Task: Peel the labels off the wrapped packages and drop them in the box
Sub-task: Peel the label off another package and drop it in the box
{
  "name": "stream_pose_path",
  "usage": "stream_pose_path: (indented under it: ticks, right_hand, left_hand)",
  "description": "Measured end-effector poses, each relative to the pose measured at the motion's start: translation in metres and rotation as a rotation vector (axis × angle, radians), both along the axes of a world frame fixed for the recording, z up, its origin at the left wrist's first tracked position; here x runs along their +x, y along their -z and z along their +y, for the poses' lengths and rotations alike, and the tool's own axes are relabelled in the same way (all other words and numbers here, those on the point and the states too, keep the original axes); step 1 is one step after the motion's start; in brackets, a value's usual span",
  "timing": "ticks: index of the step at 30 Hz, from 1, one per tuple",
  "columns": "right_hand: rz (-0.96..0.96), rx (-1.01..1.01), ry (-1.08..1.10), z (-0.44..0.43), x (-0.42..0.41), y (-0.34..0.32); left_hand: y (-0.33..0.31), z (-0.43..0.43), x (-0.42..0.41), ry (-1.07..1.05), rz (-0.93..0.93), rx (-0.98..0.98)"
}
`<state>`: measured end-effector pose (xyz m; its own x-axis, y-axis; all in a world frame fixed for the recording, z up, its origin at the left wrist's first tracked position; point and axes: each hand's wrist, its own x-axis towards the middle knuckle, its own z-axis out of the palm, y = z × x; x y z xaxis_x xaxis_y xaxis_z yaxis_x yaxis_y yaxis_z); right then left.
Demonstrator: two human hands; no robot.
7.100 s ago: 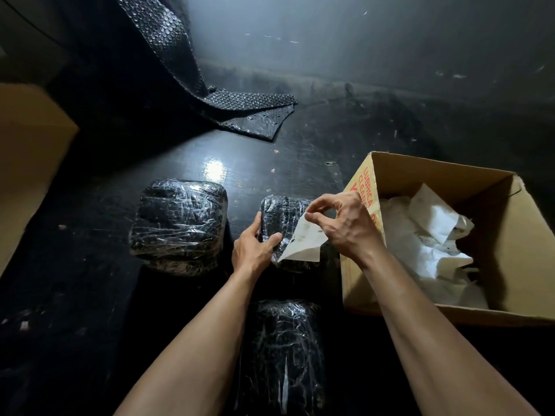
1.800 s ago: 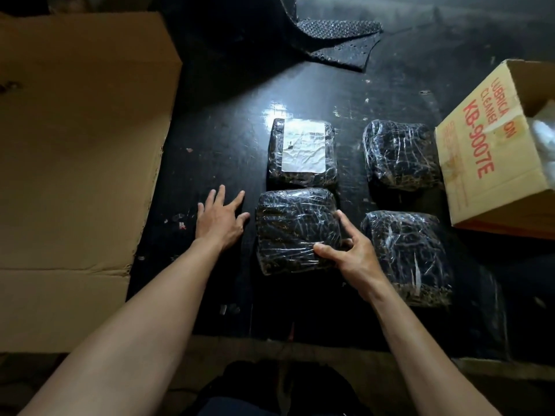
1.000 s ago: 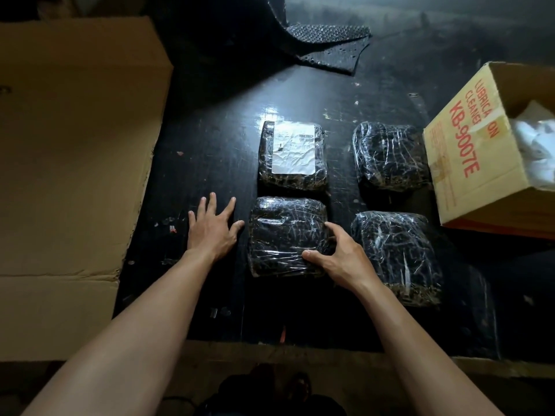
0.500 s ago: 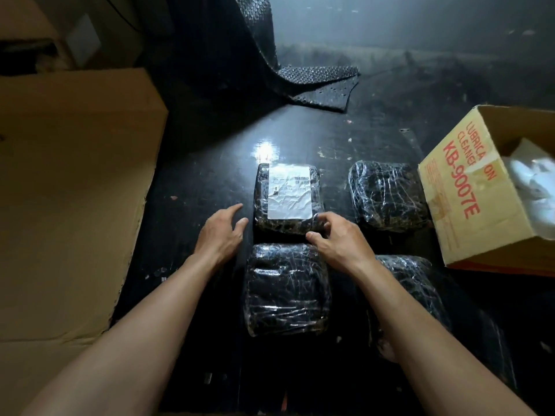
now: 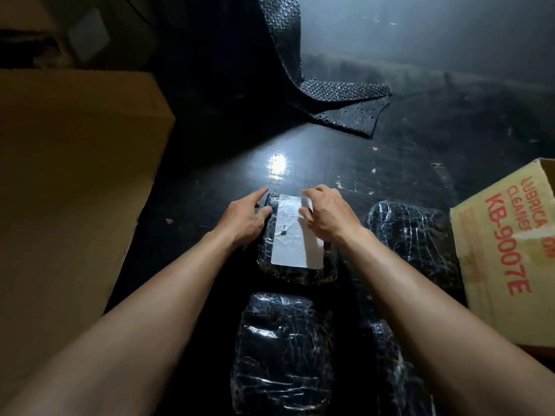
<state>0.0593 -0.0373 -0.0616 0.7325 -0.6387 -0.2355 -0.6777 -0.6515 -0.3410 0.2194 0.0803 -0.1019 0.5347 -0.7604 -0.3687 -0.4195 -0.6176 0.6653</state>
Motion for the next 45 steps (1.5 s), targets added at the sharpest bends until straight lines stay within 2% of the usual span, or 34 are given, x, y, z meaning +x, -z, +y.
stream_pose_path:
  ticks: [6,14,20,27,38,45]
  right_hand:
    - [-0.023,-0.033,-0.024,-0.014,0.019,0.010]
    - [-0.228,0.000,-0.007,-0.017,0.022,0.017]
    - [-0.351,0.035,-0.064,-0.017,0.012,0.024]
    - [-0.441,0.027,-0.076,-0.012,0.002,0.024]
    - [-0.529,0.060,-0.017,-0.006,-0.003,0.010]
    - [-0.510,0.088,0.005,0.001,-0.024,0.007]
  left_hand:
    - [0.000,-0.004,0.001,-0.038,0.098,-0.042]
    - [0.001,-0.002,-0.003,-0.109,0.191,-0.087]
    - [-0.002,-0.003,-0.006,-0.066,0.151,-0.064]
    - [-0.002,-0.006,-0.010,-0.115,0.138,-0.065]
    - [-0.002,-0.005,-0.011,-0.193,0.140,-0.082]
    - [-0.003,-0.008,-0.012,-0.199,0.159,-0.109]
